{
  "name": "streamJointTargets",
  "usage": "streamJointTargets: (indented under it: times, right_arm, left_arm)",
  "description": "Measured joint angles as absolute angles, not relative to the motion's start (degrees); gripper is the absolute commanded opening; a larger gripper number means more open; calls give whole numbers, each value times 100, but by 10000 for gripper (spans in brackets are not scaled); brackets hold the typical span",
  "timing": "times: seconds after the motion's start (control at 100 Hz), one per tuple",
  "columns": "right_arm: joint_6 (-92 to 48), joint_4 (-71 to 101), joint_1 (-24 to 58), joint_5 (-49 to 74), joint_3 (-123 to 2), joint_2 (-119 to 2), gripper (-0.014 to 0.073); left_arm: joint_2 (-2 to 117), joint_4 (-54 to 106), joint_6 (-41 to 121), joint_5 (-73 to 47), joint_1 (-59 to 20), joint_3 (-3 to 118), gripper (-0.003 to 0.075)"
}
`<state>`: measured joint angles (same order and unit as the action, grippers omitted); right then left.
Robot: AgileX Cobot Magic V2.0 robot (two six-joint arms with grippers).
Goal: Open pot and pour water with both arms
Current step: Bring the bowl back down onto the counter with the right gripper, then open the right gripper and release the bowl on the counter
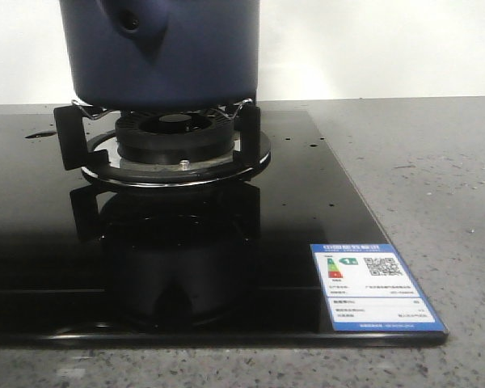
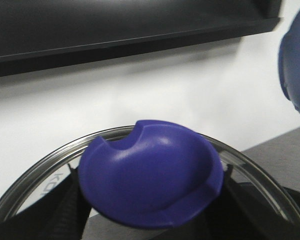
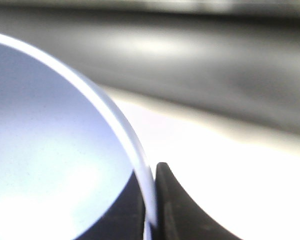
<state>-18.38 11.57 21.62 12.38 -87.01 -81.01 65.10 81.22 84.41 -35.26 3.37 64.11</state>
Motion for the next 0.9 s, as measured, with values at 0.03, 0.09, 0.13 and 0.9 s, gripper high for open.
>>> streamJointTargets:
  times: [0.03, 0.09, 0.13, 0.9]
  right_arm:
    - [-1790, 1166, 1935, 2010, -8918, -8073, -42]
    - [-1647, 1166, 1548, 3188, -9267, -8038, -42]
    - [-1561, 1171, 1253, 3961, -9421, -8027, -42]
    - [-1342, 1110, -381, 5607, -7133, -8313, -42]
  left_arm:
    - [6510, 8122, 8441, -3538, 243, 6411, 371]
    - [6510, 8122, 8441, -3551, 59, 6411, 371]
    - [6510, 8122, 8441, -3575, -72, 6411, 371]
    - [6544, 8122, 8441, -3587, -695, 6411, 371]
